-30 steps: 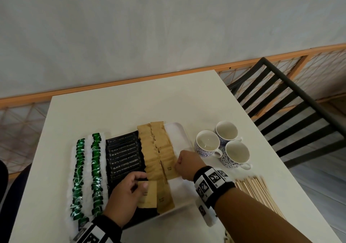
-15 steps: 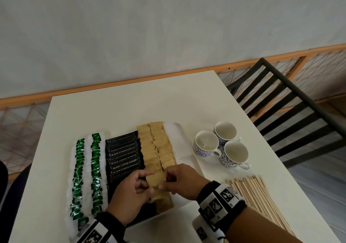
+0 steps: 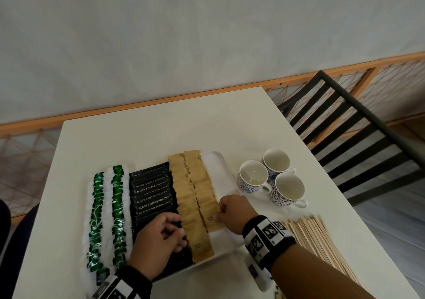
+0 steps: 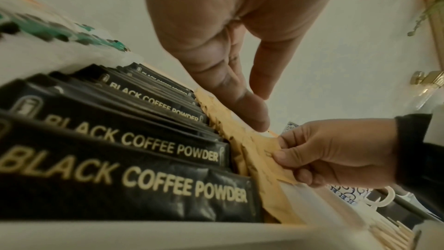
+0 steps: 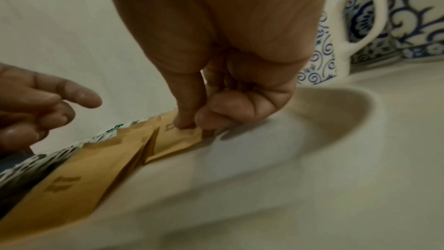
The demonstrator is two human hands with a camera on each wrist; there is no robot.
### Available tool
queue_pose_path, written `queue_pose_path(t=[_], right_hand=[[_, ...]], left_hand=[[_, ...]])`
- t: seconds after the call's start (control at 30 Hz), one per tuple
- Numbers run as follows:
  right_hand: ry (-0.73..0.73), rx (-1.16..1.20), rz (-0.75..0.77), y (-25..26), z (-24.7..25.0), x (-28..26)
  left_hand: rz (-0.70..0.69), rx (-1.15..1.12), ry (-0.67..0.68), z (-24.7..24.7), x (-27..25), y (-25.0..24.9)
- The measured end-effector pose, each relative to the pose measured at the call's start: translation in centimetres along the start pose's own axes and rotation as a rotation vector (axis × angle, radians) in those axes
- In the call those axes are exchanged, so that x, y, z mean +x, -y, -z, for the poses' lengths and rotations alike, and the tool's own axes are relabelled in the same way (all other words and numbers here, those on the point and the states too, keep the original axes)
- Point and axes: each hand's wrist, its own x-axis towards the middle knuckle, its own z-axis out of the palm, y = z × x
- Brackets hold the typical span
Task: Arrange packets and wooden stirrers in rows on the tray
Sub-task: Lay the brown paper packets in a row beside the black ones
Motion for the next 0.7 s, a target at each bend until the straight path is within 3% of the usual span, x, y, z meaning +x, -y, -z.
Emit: queue_pose_path(t=[0.27,0.43,0.7], right_hand=[[-0.048,0.009,-0.049,0.4,-0.4,-0.1],[-0.115,0.164,-0.064,0.4,-0.7,-1.0],[-0.092,0.090,0.116,-2.1,1.6,-6.3]], left_hand=[[0.012,0.019,0.003,0.6,-0.6,0.2],[-0.004,0.032,0.002,0.5,-0.8,0.1],[-0.015,0.112,0.020,0.9,-2.6,0.3]])
